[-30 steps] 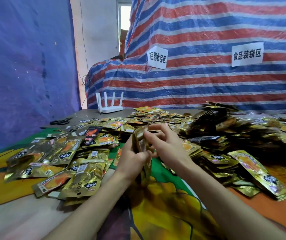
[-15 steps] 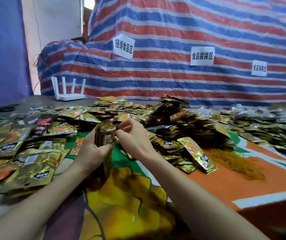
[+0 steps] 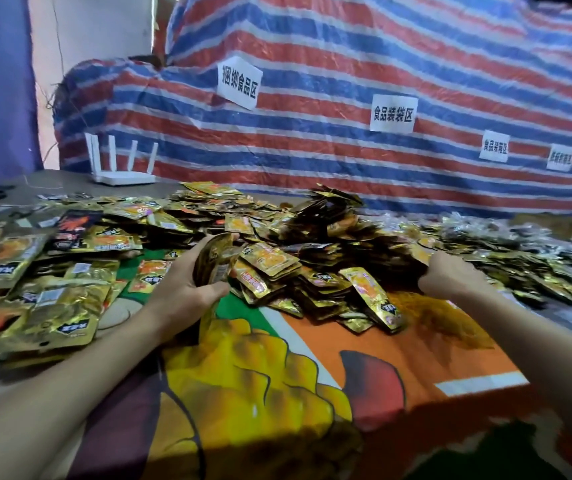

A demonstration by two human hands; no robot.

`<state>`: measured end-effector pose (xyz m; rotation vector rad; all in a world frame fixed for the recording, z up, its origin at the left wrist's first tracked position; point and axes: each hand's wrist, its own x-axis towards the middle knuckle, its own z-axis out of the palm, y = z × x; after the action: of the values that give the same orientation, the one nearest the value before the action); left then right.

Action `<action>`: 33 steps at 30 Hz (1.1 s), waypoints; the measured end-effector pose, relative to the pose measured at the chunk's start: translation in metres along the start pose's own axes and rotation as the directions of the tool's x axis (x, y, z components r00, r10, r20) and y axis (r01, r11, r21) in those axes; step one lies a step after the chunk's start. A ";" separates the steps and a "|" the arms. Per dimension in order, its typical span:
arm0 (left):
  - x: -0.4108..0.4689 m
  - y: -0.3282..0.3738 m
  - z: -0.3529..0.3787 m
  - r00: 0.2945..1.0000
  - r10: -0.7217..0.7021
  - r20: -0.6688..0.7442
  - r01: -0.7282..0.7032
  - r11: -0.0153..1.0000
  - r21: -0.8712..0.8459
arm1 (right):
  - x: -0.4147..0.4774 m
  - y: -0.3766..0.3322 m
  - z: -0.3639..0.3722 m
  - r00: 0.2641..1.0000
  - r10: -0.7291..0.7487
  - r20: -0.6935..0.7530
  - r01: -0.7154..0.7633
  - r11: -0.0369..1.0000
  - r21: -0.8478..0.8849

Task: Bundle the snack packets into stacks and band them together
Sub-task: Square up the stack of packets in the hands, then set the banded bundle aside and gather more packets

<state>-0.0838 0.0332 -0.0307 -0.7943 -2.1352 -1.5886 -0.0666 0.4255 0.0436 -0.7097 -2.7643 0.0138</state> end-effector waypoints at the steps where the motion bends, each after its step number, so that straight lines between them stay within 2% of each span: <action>1: 0.000 0.000 0.000 1.000 -0.002 0.000 0.002 1.000 0.001 | 0.002 0.012 0.006 0.998 0.024 0.051 -0.023 0.999 -0.028; 4: -0.001 0.001 -0.001 1.000 -0.015 -0.007 0.015 1.000 0.000 | 0.007 0.035 0.025 0.995 0.056 0.084 -0.057 0.998 0.013; 9: -0.002 0.002 -0.002 1.000 -0.026 -0.016 0.026 1.000 -0.014 | 0.010 0.041 0.024 0.991 0.111 -0.071 -0.106 0.991 0.077; 14: -0.001 0.005 0.000 0.999 -0.046 -0.015 0.045 0.997 -0.064 | 0.018 0.039 0.007 0.989 0.078 -0.123 -0.063 0.990 0.125; 18: 0.000 0.004 -0.001 0.999 -0.050 -0.002 0.049 0.996 -0.068 | 0.023 0.036 -0.002 0.992 0.077 -0.101 -0.056 0.980 0.192; 23: -0.001 0.007 -0.002 0.998 -0.058 0.009 0.058 0.995 -0.084 | 0.025 0.031 -0.001 0.996 0.090 0.015 -0.091 0.974 0.207; 30: -0.001 0.006 -0.001 0.997 -0.081 0.001 0.081 0.992 -0.094 | 0.020 0.014 -0.003 0.999 0.020 -0.033 -0.010 0.961 0.276; 33: 0.000 0.006 -0.001 0.993 -0.115 -0.022 0.112 0.987 -0.113 | 0.007 -0.007 -0.016 0.991 -0.109 -0.076 0.132 0.892 0.433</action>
<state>-0.0799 0.0340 -0.0259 -0.6905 -2.1212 -1.7798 -0.0710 0.4219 0.0618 -0.4093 -2.6088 0.5662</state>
